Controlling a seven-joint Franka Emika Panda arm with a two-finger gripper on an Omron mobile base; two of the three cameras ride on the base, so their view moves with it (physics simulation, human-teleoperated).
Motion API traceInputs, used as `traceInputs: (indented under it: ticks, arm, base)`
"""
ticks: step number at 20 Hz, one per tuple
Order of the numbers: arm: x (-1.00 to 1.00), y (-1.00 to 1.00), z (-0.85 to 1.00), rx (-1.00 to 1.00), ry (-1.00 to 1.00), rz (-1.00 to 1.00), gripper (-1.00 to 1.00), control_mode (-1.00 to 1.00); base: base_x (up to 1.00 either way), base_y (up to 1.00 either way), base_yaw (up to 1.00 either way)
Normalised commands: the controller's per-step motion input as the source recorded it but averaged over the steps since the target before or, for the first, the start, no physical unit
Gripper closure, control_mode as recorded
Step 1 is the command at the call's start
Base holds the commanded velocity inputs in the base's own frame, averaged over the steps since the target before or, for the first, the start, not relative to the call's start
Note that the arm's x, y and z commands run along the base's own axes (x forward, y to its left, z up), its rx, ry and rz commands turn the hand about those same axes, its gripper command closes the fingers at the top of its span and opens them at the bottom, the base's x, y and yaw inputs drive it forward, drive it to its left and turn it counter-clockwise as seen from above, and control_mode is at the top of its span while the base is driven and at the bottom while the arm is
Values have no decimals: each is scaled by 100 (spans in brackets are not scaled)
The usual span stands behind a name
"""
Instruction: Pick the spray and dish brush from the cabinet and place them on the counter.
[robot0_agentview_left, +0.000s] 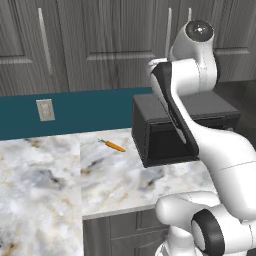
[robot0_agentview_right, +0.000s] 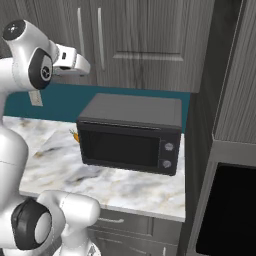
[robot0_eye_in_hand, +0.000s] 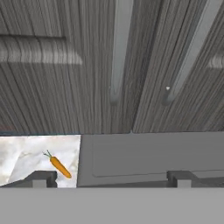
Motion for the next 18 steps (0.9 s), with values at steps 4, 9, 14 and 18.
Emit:
traceInputs:
  ticks: [4, 9, 14, 18]
  arm:
    - [16, 0, 40, 0, -6, 0, -100, -100]
    - [29, -2, 37, 0, -5, 0, -100, -100]
    - [42, 0, 10, 0, -4, 4, -100, -100]
    - [36, -1, -5, 0, -2, 4, -100, -100]
  base:
    - [0, 0, 0]
    - [0, 0, 0]
    - [0, 0, 0]
    - [0, 0, 0]
